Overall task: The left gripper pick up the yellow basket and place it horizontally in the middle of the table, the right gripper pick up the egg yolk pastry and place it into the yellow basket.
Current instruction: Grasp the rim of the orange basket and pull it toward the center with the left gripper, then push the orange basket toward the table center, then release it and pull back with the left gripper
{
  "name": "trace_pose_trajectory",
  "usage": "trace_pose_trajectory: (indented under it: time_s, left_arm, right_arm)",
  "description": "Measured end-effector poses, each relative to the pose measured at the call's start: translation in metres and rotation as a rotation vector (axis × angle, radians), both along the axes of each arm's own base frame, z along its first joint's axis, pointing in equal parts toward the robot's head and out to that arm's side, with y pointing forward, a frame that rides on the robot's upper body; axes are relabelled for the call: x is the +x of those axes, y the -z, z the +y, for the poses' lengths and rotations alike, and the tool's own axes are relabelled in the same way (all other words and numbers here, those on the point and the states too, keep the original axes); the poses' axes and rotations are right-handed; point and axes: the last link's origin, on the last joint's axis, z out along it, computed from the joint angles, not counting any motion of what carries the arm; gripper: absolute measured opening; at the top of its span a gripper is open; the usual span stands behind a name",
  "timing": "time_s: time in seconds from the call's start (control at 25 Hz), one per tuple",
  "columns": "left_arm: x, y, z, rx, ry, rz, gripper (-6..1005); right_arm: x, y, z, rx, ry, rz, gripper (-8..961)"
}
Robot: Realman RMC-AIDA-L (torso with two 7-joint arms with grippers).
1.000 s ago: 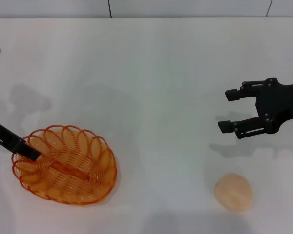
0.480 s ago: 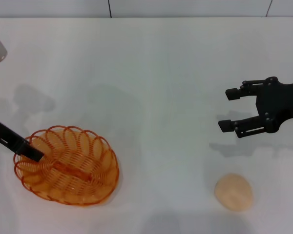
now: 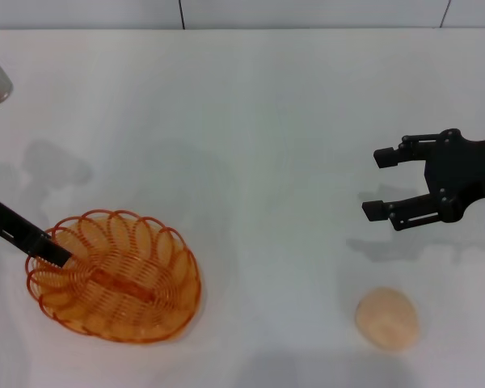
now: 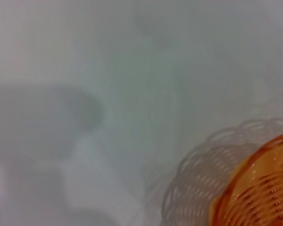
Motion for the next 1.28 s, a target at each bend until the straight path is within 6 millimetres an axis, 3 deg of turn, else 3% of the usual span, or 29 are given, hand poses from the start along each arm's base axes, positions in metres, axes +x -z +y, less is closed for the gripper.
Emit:
trace_pose_trajectory:
  time_s: [0.36,0.68,1.28]
  left_arm:
    - [0.001,-0.002,0.002,0.013,0.002,0.000,129]
    - [0.008,0.000,0.006,0.032,0.018,-0.041,115]
    - [0.041,0.004,0.034,0.215,-0.066,-0.212,86]
  right_arm:
    - [-0.001,-0.001,0.000,0.004,0.000,0.011,842]
    - [-0.001,-0.002,0.002,0.008,0.003,0.014,841]
    - [-0.001,-0.004,0.005,0.034,0.016,0.034,842]
